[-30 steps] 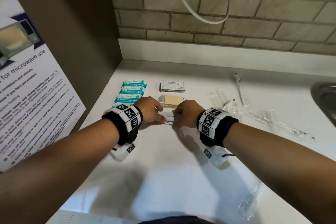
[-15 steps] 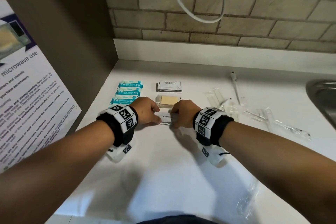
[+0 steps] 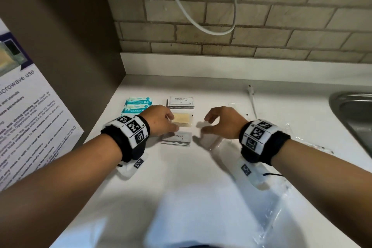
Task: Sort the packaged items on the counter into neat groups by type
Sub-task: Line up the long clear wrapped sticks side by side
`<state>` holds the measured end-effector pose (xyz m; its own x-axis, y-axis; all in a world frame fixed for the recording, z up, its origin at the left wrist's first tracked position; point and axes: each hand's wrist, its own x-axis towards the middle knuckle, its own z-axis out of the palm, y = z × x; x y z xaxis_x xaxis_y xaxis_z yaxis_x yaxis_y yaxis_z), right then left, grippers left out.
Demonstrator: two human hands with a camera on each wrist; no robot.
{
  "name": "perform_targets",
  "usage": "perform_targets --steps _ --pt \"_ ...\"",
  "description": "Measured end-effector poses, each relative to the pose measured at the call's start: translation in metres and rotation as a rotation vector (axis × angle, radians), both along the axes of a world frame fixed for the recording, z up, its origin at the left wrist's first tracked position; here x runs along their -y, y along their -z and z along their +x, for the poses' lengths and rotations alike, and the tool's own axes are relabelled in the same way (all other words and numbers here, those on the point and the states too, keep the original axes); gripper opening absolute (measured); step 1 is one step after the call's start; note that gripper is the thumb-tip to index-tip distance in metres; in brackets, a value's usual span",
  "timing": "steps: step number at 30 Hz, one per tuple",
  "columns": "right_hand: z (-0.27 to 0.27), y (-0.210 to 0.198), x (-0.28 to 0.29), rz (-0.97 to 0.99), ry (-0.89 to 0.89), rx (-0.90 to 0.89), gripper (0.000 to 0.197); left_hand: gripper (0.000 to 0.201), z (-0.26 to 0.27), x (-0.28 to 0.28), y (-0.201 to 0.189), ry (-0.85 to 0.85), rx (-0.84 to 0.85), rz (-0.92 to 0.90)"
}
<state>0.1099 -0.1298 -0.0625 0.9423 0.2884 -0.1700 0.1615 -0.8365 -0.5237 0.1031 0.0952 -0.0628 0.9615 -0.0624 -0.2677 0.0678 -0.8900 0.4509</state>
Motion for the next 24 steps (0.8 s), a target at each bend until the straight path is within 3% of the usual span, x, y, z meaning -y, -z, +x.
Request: perform_targets --steps 3,6,8,11,15,19,24 --pt "0.008 -0.010 0.045 -0.079 0.170 0.023 0.021 0.039 0.014 0.038 -0.012 0.095 0.041 -0.060" --pt "0.010 -0.008 0.080 -0.325 0.236 -0.079 0.042 0.033 0.032 0.090 -0.013 0.174 0.067 -0.081" --pt "0.003 0.000 0.093 -0.388 0.260 -0.155 0.051 0.034 0.040 0.125 -0.006 0.196 0.054 -0.049" --pt "-0.005 0.017 0.103 -0.324 0.300 -0.241 0.037 0.047 0.046 0.162 0.011 0.236 -0.010 0.086" --pt "0.000 0.028 0.110 -0.231 0.267 -0.271 0.027 0.039 0.049 0.179 0.030 0.250 -0.043 0.193" --pt "0.009 0.026 0.120 -0.147 0.244 -0.247 0.022 0.026 0.052 0.181 0.026 0.198 -0.046 0.121" --pt "0.027 0.017 0.124 0.099 0.296 -0.193 0.007 0.029 0.049 0.174 0.009 0.070 0.015 -0.044"
